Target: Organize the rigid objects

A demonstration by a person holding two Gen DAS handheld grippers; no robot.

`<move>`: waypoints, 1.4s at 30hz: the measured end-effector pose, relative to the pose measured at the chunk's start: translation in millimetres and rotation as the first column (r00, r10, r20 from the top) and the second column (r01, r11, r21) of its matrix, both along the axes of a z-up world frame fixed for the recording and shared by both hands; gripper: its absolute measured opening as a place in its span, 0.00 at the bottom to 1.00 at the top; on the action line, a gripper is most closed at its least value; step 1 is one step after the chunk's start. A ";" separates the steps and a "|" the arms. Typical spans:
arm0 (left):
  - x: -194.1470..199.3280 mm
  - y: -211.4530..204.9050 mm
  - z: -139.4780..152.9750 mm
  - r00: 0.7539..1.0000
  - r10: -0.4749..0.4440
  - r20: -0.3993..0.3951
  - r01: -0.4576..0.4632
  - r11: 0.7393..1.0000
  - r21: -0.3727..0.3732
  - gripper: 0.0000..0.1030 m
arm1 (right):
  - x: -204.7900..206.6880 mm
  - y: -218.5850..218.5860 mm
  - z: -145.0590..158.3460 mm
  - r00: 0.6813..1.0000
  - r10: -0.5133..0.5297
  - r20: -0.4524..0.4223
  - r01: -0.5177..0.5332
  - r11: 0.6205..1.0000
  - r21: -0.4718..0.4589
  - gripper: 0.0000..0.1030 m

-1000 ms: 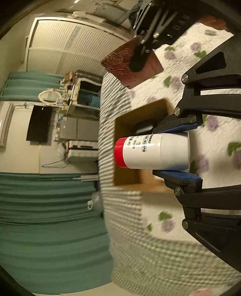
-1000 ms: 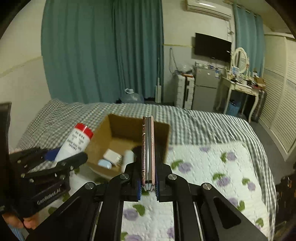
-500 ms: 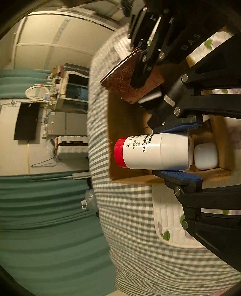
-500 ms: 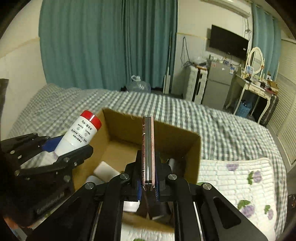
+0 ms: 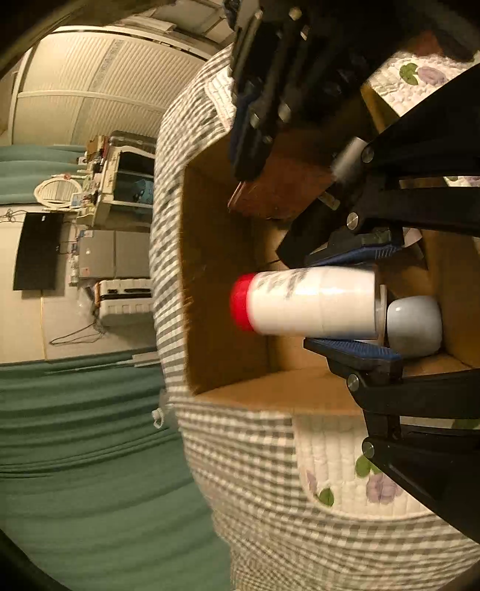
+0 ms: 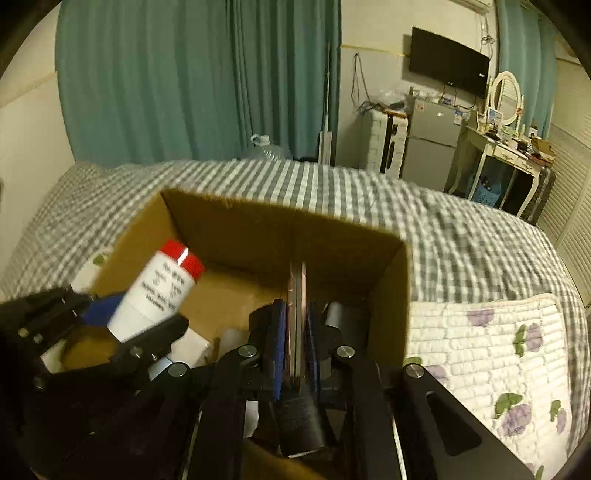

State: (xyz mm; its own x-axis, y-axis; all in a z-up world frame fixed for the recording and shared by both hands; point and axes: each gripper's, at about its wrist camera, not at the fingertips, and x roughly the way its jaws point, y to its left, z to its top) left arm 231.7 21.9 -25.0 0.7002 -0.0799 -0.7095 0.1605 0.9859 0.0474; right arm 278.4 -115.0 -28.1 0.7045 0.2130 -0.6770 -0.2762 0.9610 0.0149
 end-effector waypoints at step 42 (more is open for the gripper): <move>-197.3 2.9 131.1 0.889 0.220 0.401 -0.202 0.975 -0.087 0.70 | -218.0 -48.7 146.7 0.934 -0.085 0.347 0.061 0.995 0.081 0.77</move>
